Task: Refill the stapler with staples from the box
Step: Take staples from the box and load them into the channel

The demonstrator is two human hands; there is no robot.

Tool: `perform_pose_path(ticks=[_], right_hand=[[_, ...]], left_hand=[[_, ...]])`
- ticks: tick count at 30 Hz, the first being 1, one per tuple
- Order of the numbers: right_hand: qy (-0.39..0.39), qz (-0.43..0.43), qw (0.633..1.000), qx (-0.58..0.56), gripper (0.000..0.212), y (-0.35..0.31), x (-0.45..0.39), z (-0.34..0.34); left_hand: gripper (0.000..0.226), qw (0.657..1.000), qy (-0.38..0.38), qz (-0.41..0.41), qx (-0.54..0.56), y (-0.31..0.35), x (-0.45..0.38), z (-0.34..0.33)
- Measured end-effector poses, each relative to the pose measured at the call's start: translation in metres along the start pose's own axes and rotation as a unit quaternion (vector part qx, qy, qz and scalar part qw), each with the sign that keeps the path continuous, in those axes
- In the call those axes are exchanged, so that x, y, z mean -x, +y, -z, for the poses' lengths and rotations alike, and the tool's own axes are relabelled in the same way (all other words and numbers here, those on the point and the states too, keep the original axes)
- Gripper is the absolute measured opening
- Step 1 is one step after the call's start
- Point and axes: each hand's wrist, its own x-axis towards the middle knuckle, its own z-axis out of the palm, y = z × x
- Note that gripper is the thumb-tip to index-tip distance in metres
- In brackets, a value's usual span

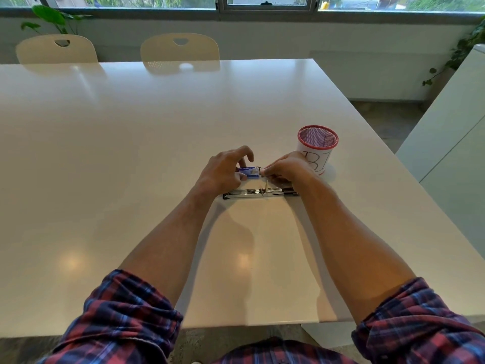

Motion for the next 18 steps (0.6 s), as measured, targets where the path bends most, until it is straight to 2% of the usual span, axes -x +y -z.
perform_pose_path(ticks=[7, 18], right_hand=[[-0.021, -0.019, 0.999, -0.017, 0.022, -0.0036, 0.0045, 0.0019], [-0.014, -0.001, 1.000, -0.015, 0.021, -0.0023, 0.0074, -0.0020]], left_hand=[[0.046, 1.000, -0.007, 0.000, -0.002, -0.0017, -0.0017, 0.0008], [0.043, 1.000, -0.011, 0.008, -0.012, 0.0002, -0.0015, 0.0015]])
